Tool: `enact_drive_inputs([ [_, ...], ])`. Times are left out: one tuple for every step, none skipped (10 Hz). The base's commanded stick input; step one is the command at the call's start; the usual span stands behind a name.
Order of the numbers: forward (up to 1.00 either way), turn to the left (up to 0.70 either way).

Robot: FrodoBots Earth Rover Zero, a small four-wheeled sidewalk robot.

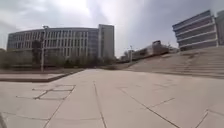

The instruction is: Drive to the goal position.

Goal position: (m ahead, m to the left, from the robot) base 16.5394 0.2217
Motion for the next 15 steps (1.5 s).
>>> enact_drive_inputs([
  [0.70, 0.00],
  [0.70, 0.00],
  [0.70, 0.00],
  [0.70, 0.00],
  [0.70, 0.00],
  [0.70, 0.00],
  [0.70, 0.00],
  [0.70, 0.00],
  [0.70, 0.00],
  [0.70, 0.00],
  [0.70, 0.00],
  [0.70, 0.00],
  [0.70, 0.00],
  [0.70, 0.00],
  [0.70, 0.00],
])
